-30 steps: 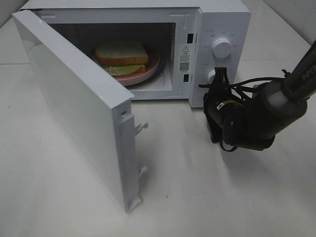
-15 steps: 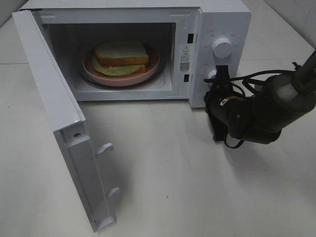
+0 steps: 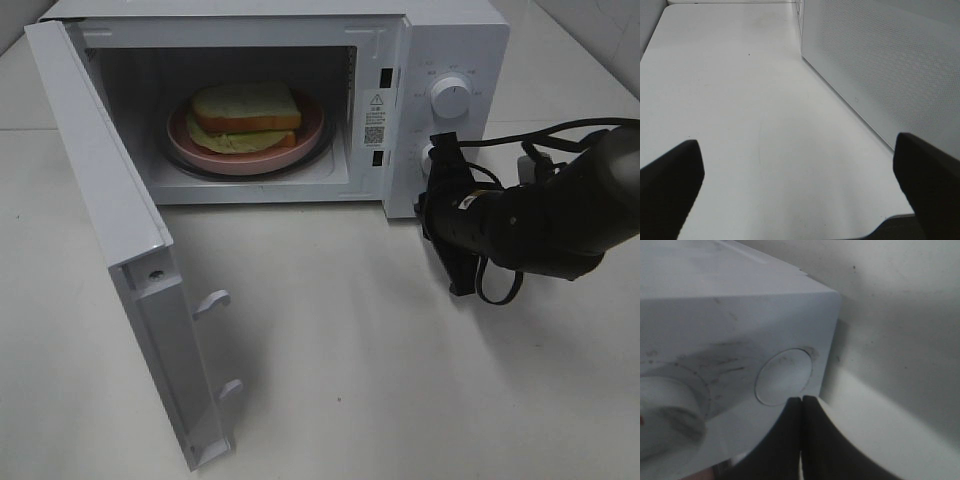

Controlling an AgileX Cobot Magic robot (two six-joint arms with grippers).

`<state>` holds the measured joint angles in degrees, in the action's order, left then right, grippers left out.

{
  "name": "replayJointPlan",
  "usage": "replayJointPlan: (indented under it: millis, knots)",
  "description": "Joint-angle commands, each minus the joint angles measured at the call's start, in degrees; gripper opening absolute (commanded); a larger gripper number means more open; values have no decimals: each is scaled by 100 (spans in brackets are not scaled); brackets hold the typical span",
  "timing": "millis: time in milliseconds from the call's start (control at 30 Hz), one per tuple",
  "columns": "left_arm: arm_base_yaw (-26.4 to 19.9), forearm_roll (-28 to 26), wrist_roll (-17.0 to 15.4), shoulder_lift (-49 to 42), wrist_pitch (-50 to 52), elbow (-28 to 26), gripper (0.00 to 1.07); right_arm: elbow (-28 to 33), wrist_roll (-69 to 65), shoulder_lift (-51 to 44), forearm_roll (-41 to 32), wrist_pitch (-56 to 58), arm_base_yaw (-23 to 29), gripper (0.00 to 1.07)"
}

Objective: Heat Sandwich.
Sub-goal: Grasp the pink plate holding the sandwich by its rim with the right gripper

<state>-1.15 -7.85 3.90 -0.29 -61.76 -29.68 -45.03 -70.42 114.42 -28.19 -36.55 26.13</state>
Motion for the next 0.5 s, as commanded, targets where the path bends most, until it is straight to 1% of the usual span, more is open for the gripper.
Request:
replayJointPlan:
  millis: [33,167,267,333,367,433,500]
  knots:
    - [-29,-40,-23,-92,29,6,98,149,390,-309,63,269,-17,0]
    - [-29,-40,-23,-92,29,6,98,292,785,-636,63,613,-17,0]
    - [-29,-40,-23,-92,29,6,98,338,1375,-1037,63,1369,-17,1]
    - [-29,-40,-23,-92,29,6,98,338,1507,-1117,63,1593,-17,2]
    - [-29,-40,-23,-92,29,6,98,338,1868,-1289,63,2005,-17,2]
    - [-29,-40,-23,-92,29,6,98,338,2269,-1455,63,2412,-17,3]
    - [-29,-40,-23,-92,29,6,98,338,2429,-1513,63,2555,-17,3]
